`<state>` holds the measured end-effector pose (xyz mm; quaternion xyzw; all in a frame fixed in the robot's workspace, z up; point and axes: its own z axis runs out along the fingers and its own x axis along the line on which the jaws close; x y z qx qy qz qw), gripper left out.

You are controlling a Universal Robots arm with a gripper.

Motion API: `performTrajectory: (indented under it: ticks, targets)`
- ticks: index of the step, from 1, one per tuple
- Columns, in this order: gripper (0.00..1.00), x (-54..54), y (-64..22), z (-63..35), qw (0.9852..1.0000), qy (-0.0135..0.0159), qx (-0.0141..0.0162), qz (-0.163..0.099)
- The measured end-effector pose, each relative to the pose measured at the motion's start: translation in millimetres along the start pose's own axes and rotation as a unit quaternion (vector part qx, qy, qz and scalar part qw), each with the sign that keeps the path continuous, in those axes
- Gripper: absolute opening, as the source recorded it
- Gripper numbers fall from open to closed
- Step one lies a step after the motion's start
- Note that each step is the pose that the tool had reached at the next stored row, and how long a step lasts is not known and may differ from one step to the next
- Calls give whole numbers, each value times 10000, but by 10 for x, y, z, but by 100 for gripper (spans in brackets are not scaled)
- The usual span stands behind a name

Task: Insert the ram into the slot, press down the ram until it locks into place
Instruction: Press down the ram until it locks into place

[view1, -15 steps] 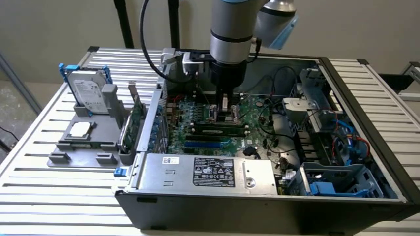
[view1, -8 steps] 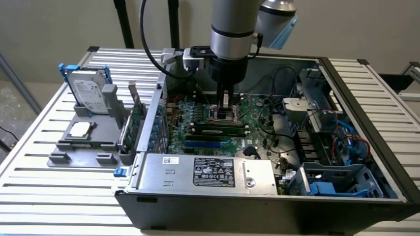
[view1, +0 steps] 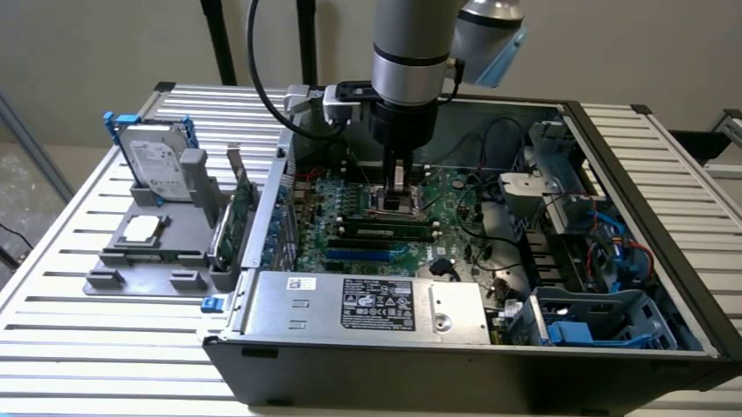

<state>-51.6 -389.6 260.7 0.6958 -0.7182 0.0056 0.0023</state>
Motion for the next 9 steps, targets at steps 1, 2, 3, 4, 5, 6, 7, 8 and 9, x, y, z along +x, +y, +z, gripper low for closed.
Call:
performTrajectory:
  ticks: [1,2,3,4,5,6,7,8,9]
  targets:
    - [11,0,0,0,10000,0,0,0]
    - [11,0,0,0,10000,0,0,0]
    - [11,0,0,0,10000,0,0,0]
    - [11,0,0,0,10000,0,0,0]
    - [11,0,0,0,10000,0,0,0]
    - [11,0,0,0,10000,0,0,0]
    - [11,0,0,0,10000,0,0,0]
    - [11,0,0,0,10000,0,0,0]
    - [11,0,0,0,10000,0,0,0]
